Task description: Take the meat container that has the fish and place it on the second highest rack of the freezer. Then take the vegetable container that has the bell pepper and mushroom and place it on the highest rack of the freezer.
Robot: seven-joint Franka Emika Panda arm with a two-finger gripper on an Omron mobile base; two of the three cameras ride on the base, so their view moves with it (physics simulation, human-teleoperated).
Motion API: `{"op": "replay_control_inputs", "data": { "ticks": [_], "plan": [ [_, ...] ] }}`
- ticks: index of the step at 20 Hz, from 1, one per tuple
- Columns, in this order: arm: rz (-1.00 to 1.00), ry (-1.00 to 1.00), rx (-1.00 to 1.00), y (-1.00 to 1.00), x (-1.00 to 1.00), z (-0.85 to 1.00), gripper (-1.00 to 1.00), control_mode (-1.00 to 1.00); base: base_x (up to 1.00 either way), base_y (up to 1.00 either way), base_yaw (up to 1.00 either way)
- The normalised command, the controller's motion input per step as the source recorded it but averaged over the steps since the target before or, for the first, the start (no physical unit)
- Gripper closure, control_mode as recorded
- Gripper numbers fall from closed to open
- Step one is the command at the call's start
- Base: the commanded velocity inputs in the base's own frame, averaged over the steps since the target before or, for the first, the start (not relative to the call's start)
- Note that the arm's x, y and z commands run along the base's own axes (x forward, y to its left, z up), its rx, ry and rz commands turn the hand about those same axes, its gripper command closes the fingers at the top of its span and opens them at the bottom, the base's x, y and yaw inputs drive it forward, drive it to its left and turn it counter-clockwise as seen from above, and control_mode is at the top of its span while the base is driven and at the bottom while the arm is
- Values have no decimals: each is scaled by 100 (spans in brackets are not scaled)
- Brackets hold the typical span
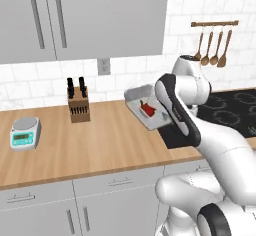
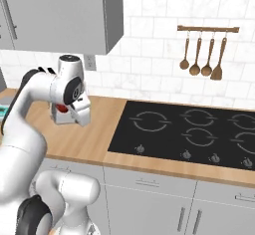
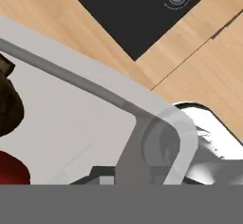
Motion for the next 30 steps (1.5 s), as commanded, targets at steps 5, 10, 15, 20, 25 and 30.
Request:
{"op": "replay_control_inputs", "data": {
  "ticks": [5, 10, 15, 20, 25, 30],
  "plan": [
    [55, -1, -2, -6, -100, 46, 100, -100, 0, 0, 0],
    [46, -8, -1, -1, -100, 38, 100, -100, 0, 0, 0],
    [20, -10, 0, 0, -96, 53, 100, -100, 0, 0, 0],
    [13, -4, 0, 1, -77, 39, 100, -100, 0, 0, 0],
    [7, 3, 0, 19, -11, 13, 100, -100, 0, 0, 0],
    [0, 3, -2, 36, 0, 1, 100, -100, 0, 0, 0]
  ]
}}
